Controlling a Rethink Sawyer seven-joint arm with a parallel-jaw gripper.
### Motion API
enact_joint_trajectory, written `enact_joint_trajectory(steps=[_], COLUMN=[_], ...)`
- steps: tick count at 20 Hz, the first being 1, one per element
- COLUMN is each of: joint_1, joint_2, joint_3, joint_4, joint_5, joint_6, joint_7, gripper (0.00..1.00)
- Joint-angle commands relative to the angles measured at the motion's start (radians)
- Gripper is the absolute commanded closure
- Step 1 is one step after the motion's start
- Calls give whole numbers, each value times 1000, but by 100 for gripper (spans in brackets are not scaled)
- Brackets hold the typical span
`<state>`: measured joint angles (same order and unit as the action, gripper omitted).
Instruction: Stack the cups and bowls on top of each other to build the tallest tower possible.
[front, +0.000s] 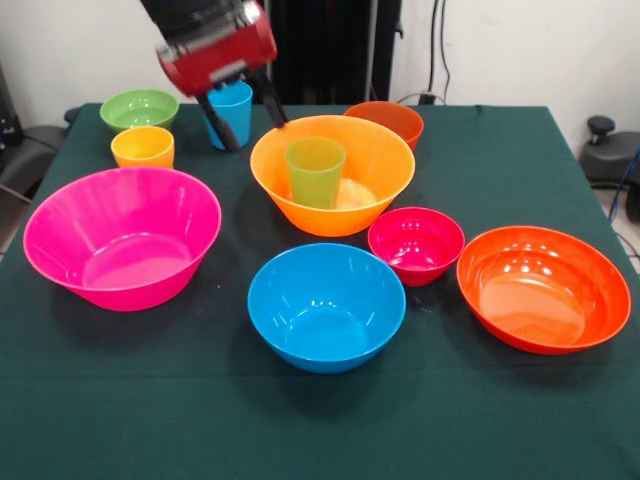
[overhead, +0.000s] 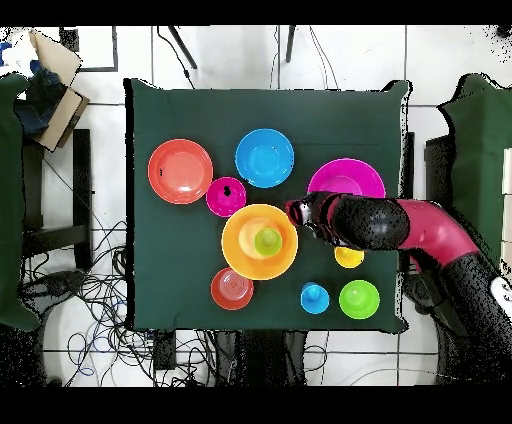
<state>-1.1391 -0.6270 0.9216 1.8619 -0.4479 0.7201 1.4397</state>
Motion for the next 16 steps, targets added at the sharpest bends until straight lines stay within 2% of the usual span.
enact_joint_trajectory(steps=[1, 5, 10, 16], joint_1=[-30, 3, 67, 102], joint_2=[-273, -242, -114, -63], joint_3=[105, 81, 18, -17], joint_4=[114, 52, -24, -57], joint_5=[89, 75, 2, -42], joint_6=[146, 190, 133, 84], joint_7=[-69, -104, -123, -117], gripper=[0, 0, 0, 0])
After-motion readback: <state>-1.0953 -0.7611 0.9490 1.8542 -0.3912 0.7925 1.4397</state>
